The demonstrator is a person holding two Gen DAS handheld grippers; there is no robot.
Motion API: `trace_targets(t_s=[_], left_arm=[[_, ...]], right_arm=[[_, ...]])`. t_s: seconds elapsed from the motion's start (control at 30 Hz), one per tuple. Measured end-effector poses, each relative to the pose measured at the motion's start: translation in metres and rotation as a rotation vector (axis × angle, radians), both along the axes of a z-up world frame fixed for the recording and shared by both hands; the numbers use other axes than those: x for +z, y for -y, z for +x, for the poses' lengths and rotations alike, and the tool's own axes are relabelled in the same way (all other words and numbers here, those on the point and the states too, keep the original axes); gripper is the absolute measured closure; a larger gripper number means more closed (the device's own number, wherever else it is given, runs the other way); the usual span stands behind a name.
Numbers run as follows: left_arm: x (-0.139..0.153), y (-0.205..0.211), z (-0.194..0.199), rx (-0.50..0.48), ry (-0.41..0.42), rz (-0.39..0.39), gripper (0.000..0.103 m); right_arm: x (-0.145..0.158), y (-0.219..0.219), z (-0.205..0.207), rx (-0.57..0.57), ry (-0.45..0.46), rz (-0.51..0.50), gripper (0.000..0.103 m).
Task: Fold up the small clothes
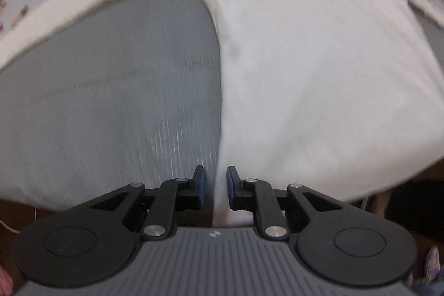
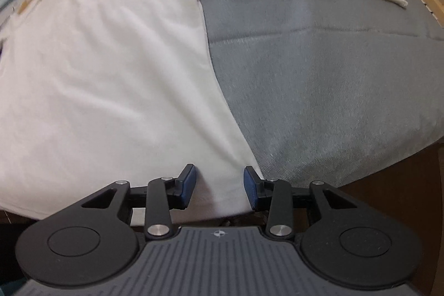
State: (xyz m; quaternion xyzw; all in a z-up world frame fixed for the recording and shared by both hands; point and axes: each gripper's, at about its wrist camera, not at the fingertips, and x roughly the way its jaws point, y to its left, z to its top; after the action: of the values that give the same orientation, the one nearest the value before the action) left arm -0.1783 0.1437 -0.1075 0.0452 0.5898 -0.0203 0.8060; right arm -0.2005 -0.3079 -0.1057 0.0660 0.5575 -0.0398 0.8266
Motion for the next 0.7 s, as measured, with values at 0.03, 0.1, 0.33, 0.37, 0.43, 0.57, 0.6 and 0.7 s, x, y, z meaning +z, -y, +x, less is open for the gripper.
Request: trace_targets(t_s=[0.03, 0.1, 0.33, 0.37, 0.43, 0.57, 0.6, 0.7], left_arm=[[0.007, 0.001, 0.002, 0.009, 0.037, 0.004, 0.085], [0.019, 0.002, 0.003, 0.028, 0.096, 0.009, 0.083], [0.042, 0.022, 0.017, 0.156, 0.222, 0.014, 0.057], [0.050, 0.026, 0.021, 0.176, 0.244, 0.004, 0.057], [0.064, 0.039, 0.026, 0.222, 0.297, -0.021, 0.057], [0.084, 0.062, 0.031, 0.280, 0.447, -0.029, 0.057], [0.085, 0.068, 0.029, 0.262, 0.490, -0.016, 0.056], [0.071, 0.079, 0.036, 0.201, 0.482, 0.033, 0.047]], right_arm=[[0.006, -0.002, -0.001, 0.005, 0.030, 0.004, 0.063], [0.019, -0.008, -0.004, 0.028, 0.092, -0.021, 0.063], [0.053, -0.020, -0.002, 0.032, 0.269, -0.125, 0.063], [0.053, -0.021, 0.001, 0.026, 0.295, -0.128, 0.063], [0.052, -0.026, 0.010, 0.018, 0.325, -0.134, 0.063], [0.048, -0.039, 0.026, -0.034, 0.344, -0.116, 0.063], [0.049, -0.042, 0.029, -0.046, 0.351, -0.117, 0.063], [0.055, -0.055, 0.037, -0.053, 0.379, -0.112, 0.063]])
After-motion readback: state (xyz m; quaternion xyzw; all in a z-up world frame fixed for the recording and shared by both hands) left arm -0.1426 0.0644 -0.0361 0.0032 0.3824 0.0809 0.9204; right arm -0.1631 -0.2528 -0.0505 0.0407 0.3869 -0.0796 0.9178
